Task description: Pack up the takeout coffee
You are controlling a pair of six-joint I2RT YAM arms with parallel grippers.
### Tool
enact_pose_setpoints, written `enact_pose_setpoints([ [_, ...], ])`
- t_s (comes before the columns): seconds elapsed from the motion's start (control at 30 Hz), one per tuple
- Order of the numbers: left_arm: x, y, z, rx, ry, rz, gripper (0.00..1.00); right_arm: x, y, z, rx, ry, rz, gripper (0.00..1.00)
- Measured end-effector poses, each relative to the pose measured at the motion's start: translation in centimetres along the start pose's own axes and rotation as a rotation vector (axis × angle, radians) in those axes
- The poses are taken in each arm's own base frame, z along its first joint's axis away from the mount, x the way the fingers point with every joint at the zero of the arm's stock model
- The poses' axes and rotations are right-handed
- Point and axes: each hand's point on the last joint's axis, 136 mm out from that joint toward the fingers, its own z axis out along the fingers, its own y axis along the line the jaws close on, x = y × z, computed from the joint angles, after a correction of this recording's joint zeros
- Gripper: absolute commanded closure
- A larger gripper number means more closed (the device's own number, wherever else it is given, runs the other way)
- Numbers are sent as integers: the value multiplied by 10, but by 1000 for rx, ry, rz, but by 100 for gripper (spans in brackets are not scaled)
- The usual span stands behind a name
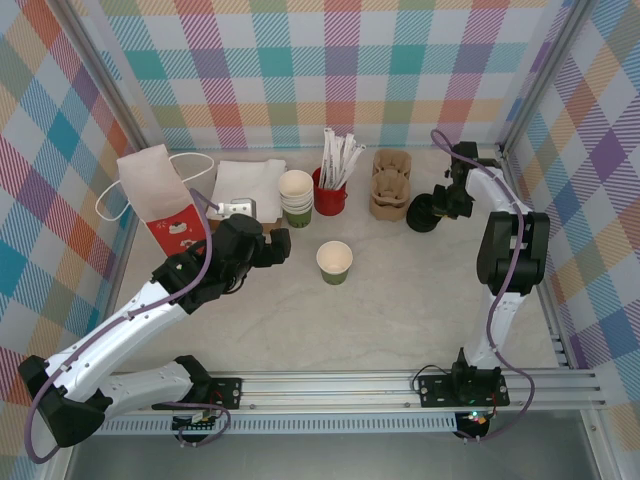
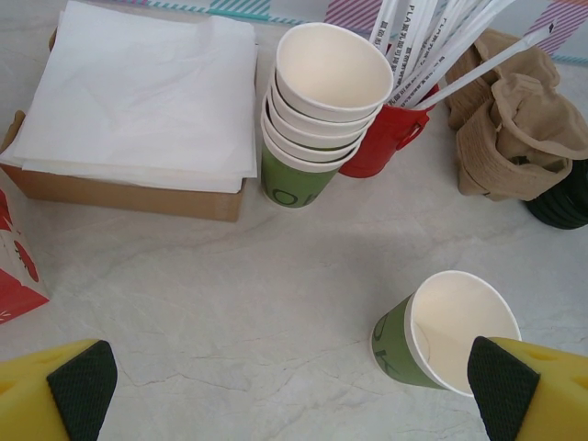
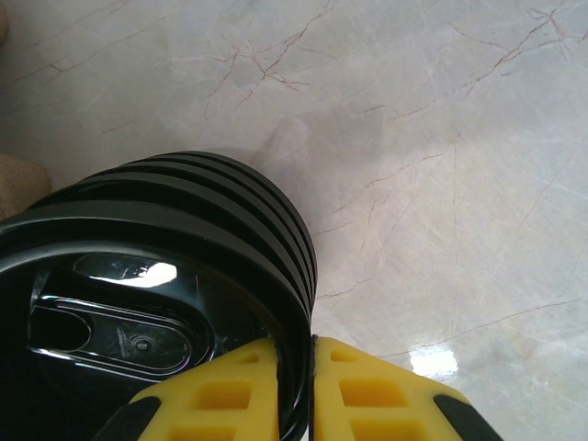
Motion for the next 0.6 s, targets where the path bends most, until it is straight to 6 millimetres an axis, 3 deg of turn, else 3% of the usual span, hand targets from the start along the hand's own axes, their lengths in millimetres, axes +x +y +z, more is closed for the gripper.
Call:
enact_pose_setpoints([
  [0.3, 3, -12, 2, 58, 25, -9, 0, 8, 1, -16, -16, -32, -3, 85],
  [0.47, 10, -40, 14, 154, 88, -10, 0, 17, 7, -44, -67, -81, -7, 85],
  [0.6, 9, -75, 26, 264, 141, -18, 0, 29, 16, -68, -141, -118, -16, 85],
])
